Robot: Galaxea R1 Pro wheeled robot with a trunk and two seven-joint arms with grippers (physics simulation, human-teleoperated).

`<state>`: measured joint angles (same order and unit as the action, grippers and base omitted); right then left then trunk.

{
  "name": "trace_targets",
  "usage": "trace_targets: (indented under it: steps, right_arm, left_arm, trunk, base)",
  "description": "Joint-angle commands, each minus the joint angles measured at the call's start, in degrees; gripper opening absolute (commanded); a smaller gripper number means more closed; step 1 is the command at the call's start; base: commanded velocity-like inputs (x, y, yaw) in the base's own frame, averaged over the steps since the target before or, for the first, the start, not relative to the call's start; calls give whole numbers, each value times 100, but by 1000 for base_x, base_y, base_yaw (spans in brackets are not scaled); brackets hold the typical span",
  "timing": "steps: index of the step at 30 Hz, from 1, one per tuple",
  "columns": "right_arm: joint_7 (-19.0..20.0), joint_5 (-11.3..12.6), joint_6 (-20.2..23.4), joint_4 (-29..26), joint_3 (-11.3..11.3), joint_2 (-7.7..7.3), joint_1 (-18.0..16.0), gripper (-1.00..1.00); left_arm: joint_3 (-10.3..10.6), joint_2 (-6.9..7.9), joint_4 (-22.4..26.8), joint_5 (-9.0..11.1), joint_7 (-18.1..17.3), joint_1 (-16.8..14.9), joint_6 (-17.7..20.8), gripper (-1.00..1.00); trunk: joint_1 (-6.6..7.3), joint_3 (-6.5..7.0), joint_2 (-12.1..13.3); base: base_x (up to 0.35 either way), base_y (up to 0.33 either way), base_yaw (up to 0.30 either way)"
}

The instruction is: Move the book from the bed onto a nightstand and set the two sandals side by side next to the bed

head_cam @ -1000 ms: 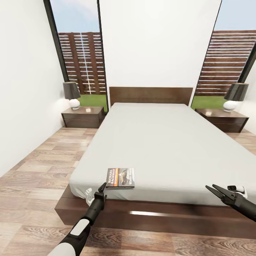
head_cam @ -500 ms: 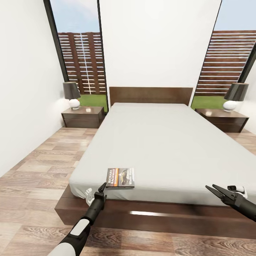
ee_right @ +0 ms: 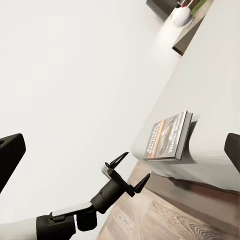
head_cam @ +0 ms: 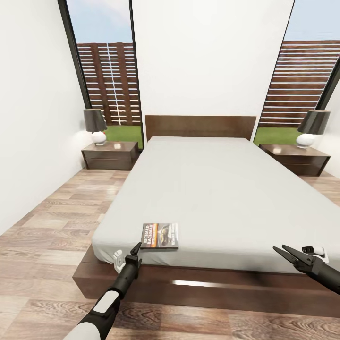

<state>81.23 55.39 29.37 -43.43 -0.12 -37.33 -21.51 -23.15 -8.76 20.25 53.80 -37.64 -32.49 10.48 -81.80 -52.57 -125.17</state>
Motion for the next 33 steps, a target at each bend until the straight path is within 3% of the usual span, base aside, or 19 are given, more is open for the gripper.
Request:
trace_targets:
  steps: [1, 33]
  right_arm:
    - [11, 24, 60, 1, 4, -2, -3, 100]
    - [14, 24, 60, 1, 3, -2, -3, 100]
  left_arm:
    - [-15, -2, 2, 52, -14, -3, 59, 100]
    - [-3, -1, 107, 24, -60, -3, 68, 100]
  trunk:
    - [1, -5, -2]
    - [1, -5, -2]
  base:
    - [0, 0, 0]
    - [0, 0, 0]
